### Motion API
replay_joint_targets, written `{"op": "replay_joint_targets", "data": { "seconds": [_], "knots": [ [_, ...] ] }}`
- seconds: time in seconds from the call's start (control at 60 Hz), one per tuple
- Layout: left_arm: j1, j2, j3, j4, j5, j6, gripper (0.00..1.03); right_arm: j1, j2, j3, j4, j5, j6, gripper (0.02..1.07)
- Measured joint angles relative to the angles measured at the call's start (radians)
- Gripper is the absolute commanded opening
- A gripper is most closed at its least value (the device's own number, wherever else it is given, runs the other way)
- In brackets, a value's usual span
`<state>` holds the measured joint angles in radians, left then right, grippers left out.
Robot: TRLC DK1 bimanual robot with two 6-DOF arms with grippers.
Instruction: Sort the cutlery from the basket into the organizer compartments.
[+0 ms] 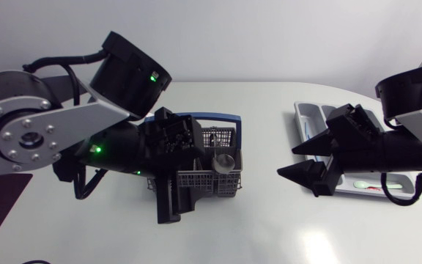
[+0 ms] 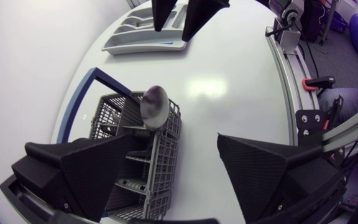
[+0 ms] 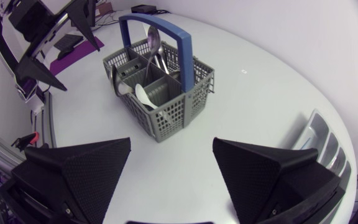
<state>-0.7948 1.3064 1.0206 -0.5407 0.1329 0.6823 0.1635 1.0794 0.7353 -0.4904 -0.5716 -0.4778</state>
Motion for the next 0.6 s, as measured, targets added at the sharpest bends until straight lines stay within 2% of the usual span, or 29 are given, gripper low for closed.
{"op": "replay_joint_targets", "data": {
  "seconds": [0.133,0.183,0.283,0.35,0.5,0.6],
  "knots": [
    [0.002,0.000,-0.028,0.024,0.000,0.000,0.97,0.098,0.039,0.027,0.022,0.000,0.103,0.91],
    [0.002,0.000,-0.036,0.034,0.000,0.000,0.97,0.127,0.057,0.040,0.025,0.000,0.136,0.87],
    [0.002,0.000,-0.056,0.053,0.000,0.000,0.97,0.184,0.095,0.059,0.057,0.000,0.193,0.86],
    [0.002,-0.001,-0.068,0.066,0.000,0.000,0.97,0.216,0.114,0.067,0.080,0.000,0.228,0.81],
    [0.002,-0.002,-0.082,0.087,0.000,0.000,0.97,0.272,0.158,0.086,0.130,0.021,0.293,0.80],
    [0.005,-0.006,-0.093,0.098,0.000,0.000,0.97,0.299,0.185,0.092,0.159,0.027,0.316,0.68]
  ]
}}
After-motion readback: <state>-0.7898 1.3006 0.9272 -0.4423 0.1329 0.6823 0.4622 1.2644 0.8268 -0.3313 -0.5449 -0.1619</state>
